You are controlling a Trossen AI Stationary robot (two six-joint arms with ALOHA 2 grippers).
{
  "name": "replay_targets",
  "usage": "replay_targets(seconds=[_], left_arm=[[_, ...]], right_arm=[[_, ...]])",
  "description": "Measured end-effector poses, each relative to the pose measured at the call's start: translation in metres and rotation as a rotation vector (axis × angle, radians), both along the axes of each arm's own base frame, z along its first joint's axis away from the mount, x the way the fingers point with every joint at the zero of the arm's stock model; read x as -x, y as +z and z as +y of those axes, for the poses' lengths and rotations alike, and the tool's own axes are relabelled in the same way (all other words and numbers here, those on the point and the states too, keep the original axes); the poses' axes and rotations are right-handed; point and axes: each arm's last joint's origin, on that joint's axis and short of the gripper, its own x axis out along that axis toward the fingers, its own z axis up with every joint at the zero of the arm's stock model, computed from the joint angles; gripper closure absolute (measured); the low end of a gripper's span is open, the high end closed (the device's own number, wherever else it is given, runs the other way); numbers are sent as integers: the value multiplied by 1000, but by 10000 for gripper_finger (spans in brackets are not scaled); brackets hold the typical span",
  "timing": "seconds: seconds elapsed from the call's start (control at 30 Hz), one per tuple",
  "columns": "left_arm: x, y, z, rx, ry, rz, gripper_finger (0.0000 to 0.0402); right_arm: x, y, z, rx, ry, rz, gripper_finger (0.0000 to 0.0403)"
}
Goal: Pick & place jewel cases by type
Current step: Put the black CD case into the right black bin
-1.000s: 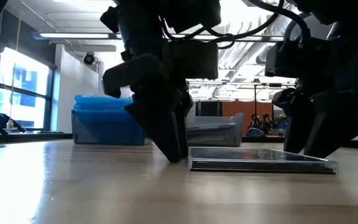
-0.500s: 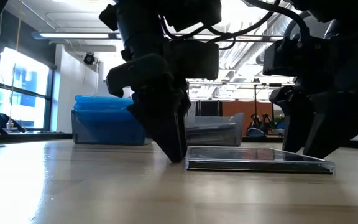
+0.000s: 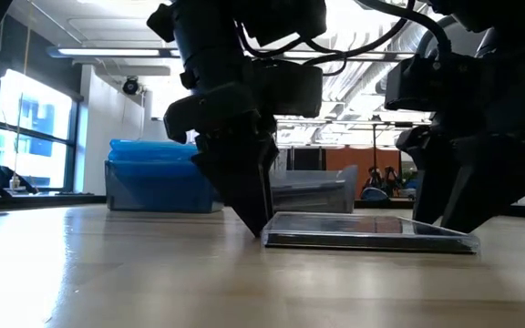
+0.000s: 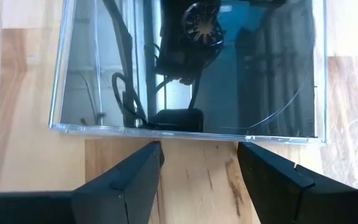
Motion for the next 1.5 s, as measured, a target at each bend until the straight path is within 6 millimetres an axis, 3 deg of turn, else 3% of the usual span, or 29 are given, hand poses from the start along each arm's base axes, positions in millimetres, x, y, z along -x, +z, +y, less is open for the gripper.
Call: replay_targets(seconds=[0.67,0.87,1.2,1.5], left_arm=[[6,6,6,-147,51,31,196],[9,11,9,-201,63,29,229],[16,26,17,-440,82,20,277],[19,44,32,-761,96,13,280]], right_arm=[[0,10,-6,150,-7,-68,190],[-1,11,-7,235,-5,-88,190],[-3,15,-16,458,-38,-131,190],[-8,38,-53,637,-91,-121,190]])
